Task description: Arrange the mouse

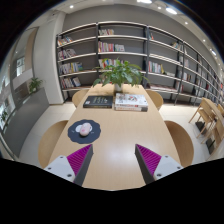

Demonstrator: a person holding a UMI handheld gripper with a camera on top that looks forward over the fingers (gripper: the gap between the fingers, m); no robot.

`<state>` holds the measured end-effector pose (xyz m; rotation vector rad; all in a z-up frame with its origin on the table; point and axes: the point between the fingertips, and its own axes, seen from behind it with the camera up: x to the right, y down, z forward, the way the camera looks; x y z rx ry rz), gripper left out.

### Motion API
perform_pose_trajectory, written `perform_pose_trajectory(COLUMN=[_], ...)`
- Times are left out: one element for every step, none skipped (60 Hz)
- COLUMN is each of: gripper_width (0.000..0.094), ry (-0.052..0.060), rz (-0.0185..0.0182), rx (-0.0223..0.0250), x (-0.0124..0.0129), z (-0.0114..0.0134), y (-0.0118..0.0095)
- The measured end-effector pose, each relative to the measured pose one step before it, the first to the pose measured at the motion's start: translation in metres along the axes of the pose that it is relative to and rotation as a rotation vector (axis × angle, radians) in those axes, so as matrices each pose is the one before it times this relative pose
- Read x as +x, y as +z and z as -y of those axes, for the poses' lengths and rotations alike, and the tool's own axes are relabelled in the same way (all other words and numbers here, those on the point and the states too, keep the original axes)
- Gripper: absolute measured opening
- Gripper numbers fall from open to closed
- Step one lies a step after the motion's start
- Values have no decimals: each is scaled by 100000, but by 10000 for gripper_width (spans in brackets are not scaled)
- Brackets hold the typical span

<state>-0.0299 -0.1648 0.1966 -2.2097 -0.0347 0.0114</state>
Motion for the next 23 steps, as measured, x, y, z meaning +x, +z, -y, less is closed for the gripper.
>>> perform_pose_trajectory(gripper_width=[853,853,854,856,854,855,854,853,855,855,855,857,856,855,854,853,856,856,856,855,856,855,855], ry=[-47,-45,-82,-115,-21,40,69,112,136,121,101,71,110,51,17,-20,-92,-111,-63,37,204,266,280], rz=[-42,-77,-166,-200,-202,-191,-95,-1,105,196,219,225,297,63,36,22,-34,-80,-83,-58,-31,13,-8], rx=[401,330,291,265,173,150,135,90,26,20,40,4,51,123,129,93,66,102,74,106,205,290,329], x=[143,110,151,167,135,134,48,39,2,-5,0,-6,34,10,40,44,34,36,37,17,6,5,11], z=[-32,-18,-38,-84,-13,-5,-36,-30,-31,-57,-24,-59,-85,-8,-12,-6,-22,-5,-11,-28,1,36,58], y=[-176,-189,-160,-376,-122,-168,-94,-95,-83,-82,-73,-71,-230,-73,-69,-71,-68,-35,-72,-15,-33,-43,-57])
